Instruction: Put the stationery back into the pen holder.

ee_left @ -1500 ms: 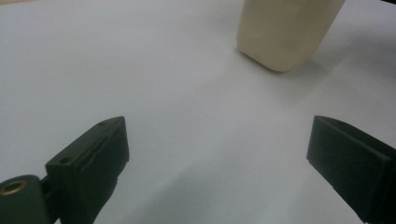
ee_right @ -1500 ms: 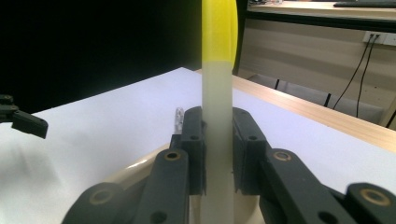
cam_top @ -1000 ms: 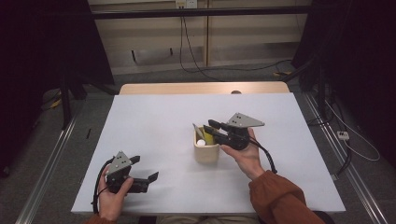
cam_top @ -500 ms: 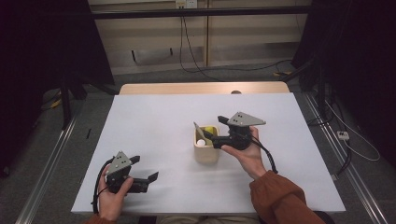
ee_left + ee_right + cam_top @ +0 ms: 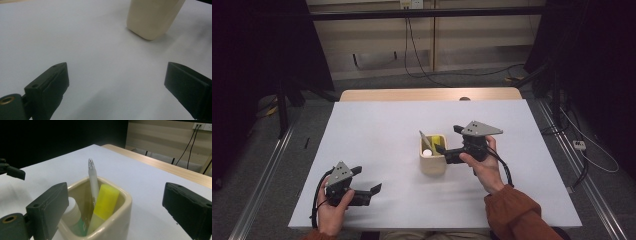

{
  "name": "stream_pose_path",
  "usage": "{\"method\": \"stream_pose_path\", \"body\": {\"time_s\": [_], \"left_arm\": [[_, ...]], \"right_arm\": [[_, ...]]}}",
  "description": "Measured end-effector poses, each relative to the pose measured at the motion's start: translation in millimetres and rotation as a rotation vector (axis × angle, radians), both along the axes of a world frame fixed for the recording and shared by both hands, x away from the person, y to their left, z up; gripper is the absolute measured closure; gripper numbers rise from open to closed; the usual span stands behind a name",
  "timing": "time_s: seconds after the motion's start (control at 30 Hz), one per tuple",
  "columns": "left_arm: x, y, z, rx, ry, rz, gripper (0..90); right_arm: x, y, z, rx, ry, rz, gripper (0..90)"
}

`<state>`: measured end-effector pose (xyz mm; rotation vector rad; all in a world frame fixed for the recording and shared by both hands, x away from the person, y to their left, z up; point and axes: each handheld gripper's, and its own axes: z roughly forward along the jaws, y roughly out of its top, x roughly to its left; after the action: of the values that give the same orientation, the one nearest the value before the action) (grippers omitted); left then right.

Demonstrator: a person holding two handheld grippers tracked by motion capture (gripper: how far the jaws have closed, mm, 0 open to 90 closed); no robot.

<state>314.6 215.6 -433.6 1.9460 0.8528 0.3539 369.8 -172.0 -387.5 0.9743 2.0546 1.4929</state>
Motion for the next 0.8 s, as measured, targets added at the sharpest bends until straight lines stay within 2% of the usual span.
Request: {"method": "stream_pose_path", "body": {"time_s": [0.1,0.43,0.8], "left_arm": [[0.7,-0.2,-0.3,0.009,-0.001,-0.005,5.6],[0.1,-0.3,0.0,0.000,0.002,-0.002,5.6],[-0.3,0.2,-0.2,-0.004,0.006,0.007,5.6]], "right_arm": [[-2.7,-4.4,-0.3,-0.004,0.003,-0.007,7.0],[-13.7,-21.6,-2.6,-0.017,-0.002,-0.034,6.8],[-27.4,-38.7,-10.6,-0.039,0.021,-0.066,6.5]]}}
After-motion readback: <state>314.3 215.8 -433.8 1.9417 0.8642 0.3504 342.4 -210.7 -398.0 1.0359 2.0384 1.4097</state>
